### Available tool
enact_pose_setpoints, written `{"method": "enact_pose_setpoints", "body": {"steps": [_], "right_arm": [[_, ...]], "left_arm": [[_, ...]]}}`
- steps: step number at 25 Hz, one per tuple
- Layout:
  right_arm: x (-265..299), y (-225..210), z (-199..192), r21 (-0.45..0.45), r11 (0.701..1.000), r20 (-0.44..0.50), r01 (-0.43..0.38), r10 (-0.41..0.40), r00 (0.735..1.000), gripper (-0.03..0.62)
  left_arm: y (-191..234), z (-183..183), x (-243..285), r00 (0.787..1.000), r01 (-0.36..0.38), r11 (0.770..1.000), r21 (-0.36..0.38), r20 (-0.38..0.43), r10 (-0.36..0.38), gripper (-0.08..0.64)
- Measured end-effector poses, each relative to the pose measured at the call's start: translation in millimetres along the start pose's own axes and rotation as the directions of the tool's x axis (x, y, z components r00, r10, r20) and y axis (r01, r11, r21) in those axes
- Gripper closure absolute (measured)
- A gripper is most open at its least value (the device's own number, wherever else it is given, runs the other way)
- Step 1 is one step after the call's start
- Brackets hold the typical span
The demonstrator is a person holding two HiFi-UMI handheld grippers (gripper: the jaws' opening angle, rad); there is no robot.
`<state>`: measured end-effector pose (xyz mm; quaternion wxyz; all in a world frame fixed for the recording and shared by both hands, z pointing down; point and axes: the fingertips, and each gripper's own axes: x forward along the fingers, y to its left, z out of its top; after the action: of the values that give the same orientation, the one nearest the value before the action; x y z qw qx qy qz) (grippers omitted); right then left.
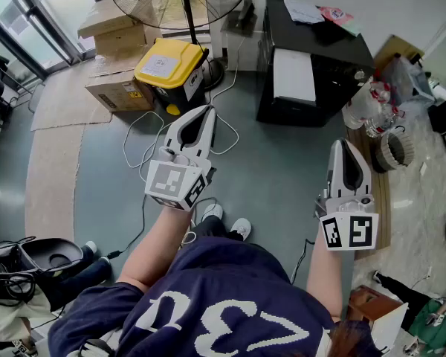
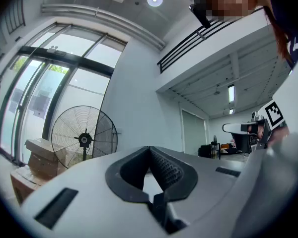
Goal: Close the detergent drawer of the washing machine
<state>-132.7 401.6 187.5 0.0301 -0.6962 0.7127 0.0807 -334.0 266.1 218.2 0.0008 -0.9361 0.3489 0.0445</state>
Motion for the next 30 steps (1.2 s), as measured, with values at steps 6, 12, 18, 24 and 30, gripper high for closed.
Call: {"method": "enact_pose_setpoints", "body": {"steps": [6, 12, 18, 24, 30], "right_arm": [[-8.9, -7.9, 1.3, 0.044, 0.999, 0.033, -0.014, 0.013, 0.999, 0.58], [-8.1, -14.1, -6.4, 0.082, 0.996, 0.034, -0.035, 0.033, 0.999, 0.578], [2.7, -22.6, -12.9, 0.089, 0.995, 0.028, -0.046, 0.043, 0.999, 0.577], [23.8, -34.3, -19.4, 0.09, 0.995, 0.022, -0.043, 0.041, 0.999, 0.577], [70.9, -51.2, -29.8, 0.079, 0.996, -0.005, -0.033, 0.034, 0.999, 0.577]], "left_arm": [[-11.6, -7.0, -0.4, 1.0, 0.002, 1.0, 0.009, 0.006, -0.002, 0.541], [-15.1, -14.2, 1.4, 1.0, -0.007, 1.0, 0.008, 0.0, 0.007, 0.541], [-15.7, -14.7, 16.0, 1.0, -0.014, 1.0, 0.009, 0.001, 0.014, 0.541], [-12.0, -18.8, 42.6, 1.0, -0.006, 1.0, 0.007, -0.002, 0.006, 0.541], [7.7, -26.2, 99.6, 1.0, 0.027, 0.999, -0.018, -0.007, -0.028, 0.541]]}}
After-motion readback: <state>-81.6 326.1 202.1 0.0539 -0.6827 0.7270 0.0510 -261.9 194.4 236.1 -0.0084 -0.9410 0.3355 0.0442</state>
